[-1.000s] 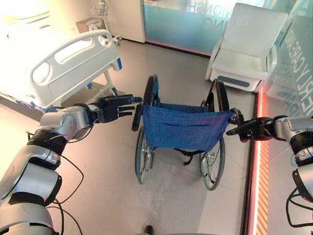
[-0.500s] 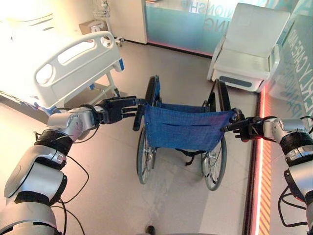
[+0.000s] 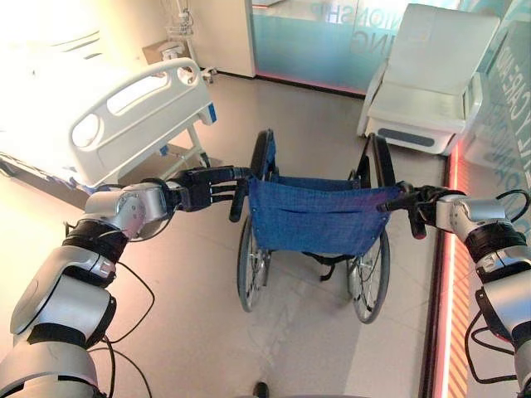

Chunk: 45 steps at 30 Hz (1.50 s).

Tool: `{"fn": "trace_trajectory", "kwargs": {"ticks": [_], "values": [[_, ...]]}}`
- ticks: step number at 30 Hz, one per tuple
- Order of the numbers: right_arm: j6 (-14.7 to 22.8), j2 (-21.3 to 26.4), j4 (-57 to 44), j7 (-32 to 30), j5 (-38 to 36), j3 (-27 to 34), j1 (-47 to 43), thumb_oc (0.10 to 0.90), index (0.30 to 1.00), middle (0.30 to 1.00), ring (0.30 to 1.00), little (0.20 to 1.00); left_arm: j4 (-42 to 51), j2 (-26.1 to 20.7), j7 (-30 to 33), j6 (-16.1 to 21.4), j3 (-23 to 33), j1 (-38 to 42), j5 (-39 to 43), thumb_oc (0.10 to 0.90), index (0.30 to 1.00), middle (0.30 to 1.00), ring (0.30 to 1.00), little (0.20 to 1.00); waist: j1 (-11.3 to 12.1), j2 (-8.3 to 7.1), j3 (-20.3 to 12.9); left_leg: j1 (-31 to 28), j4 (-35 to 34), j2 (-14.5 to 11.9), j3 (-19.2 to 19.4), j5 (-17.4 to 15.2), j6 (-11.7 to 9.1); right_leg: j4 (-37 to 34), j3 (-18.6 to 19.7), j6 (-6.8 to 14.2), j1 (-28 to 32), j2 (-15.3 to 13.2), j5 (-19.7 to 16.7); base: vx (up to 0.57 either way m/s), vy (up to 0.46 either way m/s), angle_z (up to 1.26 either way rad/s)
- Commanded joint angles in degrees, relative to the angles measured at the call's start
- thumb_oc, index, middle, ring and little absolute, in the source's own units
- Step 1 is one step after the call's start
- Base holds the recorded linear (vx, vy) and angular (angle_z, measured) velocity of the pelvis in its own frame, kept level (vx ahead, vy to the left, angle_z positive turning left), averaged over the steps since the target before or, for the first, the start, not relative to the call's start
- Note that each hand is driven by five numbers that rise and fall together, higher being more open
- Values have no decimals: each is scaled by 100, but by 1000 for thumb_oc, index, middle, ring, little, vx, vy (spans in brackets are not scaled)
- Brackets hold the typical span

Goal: Push the wheelchair next to the bed

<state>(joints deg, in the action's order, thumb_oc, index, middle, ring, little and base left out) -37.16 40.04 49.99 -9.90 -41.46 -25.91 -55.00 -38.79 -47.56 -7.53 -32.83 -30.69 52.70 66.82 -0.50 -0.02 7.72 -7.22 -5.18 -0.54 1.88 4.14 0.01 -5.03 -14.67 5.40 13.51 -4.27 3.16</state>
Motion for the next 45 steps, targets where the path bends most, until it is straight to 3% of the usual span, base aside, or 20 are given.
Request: {"fn": "trace_trajectory", "kwargs": {"ticks": [1,7,14,20,25,38,41,43,45], "values": [[821,-92,-600,-136,-247,24,-335,800,900,900,900,900,342,516,-669,287,277,527,1118,800,900,900,900,900,284,39,-451,-209,18,220,427,-451,-157,3,-61,65,-290,-25,-468,28,-8,3],[825,-103,-610,-230,-344,-21,-283,800,900,900,900,900,511,549,-701,188,124,549,1030,800,900,900,900,900,281,45,-440,-212,18,227,415,-453,-146,3,-52,68,-289,-29,-472,5,-2,1],[858,-92,-593,-332,-449,-68,-300,800,900,900,900,900,584,458,-646,-217,-88,519,506,800,900,900,900,900,319,62,-438,-203,18,250,396,-449,-128,3,-74,82,-290,-32,-470,0,0,0],[913,-14,-554,-377,-575,-84,-322,800,900,900,900,900,391,221,-9,-369,-257,549,-495,800,900,900,900,900,373,60,-454,-183,18,278,349,-439,-110,3,-120,109,-298,-34,-474,0,0,0],[914,-10,-445,-338,-568,-16,-356,800,900,900,900,900,37,141,618,-380,-135,617,-715,800,900,900,900,900,411,51,-453,-177,18,283,333,-424,-106,3,-183,110,-284,-42,-468,-5,-5,2],[1072,-105,-397,-500,-550,157,-205,800,900,900,900,900,-142,222,208,-648,-277,628,-1032,800,900,900,900,900,408,57,-370,-158,18,281,291,-397,-93,38,-221,83,-291,-42,-458,-9,-10,5],[1097,-138,-416,-580,-611,161,-215,800,900,900,900,900,-79,278,-43,-407,-371,648,-1070,800,900,900,900,900,395,56,-350,-164,18,282,269,-399,-97,40,-213,78,-293,-30,-459,-4,-19,4],[1114,-170,-452,-617,-641,151,-207,800,900,900,900,900,-4,315,-81,12,-391,646,-1096,800,900,900,900,900,383,50,-344,-164,18,282,264,-399,-101,40,-197,74,-294,-20,-457,6,-21,5],[1133,-216,-435,-601,-588,149,-165,800,900,900,900,900,102,399,275,569,-372,685,-1271,800,900,900,900,900,370,46,-347,-166,18,272,265,-400,-114,37,-179,63,-295,-4,-457,26,-17,7]]}}
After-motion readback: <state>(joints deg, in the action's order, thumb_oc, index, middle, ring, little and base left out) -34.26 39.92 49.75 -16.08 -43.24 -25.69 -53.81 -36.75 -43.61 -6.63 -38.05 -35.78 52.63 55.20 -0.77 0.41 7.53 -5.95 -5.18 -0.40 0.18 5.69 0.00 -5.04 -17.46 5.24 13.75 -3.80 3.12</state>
